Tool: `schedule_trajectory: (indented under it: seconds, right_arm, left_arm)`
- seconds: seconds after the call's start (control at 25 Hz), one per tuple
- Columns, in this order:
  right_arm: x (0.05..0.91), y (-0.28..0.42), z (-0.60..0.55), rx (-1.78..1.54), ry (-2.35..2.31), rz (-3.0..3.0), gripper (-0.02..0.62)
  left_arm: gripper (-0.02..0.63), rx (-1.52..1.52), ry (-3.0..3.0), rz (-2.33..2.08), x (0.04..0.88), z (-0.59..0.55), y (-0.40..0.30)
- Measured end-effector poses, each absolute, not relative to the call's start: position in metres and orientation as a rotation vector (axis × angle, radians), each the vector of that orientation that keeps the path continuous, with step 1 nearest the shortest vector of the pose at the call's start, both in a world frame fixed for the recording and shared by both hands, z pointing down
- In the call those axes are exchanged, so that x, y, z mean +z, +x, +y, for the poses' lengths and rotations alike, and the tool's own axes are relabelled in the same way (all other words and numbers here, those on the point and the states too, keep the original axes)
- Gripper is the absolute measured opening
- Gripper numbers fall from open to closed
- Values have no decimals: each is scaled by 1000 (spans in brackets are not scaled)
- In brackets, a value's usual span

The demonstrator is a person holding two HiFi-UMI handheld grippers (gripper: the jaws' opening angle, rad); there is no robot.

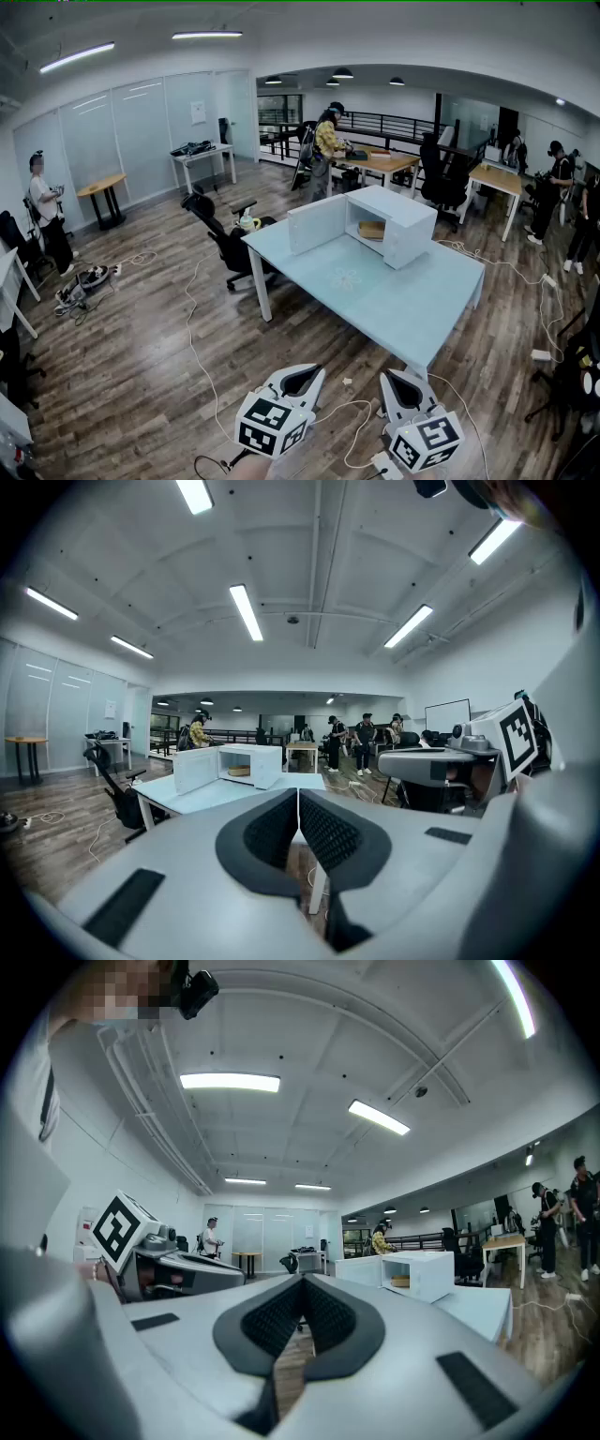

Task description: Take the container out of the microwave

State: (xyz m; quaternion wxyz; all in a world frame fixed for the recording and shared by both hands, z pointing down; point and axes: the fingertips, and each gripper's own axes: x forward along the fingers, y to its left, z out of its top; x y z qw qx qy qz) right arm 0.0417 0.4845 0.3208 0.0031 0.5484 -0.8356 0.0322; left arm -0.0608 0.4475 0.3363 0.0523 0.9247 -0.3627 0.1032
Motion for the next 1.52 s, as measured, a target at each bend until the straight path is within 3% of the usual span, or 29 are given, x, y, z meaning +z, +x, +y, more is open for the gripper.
schedule_trajectory:
  seconds: [0.68,1.2,1.52]
  right_arm:
    - [308,63,470,-53,1559,-2698,2]
    - [361,77,453,192,1567,-2648,2]
    - [359,88,379,179,1643,-2634,2]
  left_arm:
    - [11,325,2849,-1111,325,430,-9]
    - [11,435,2754,-1122,366,423,-13]
    - [11,439,2789,-1008,377,355,3]
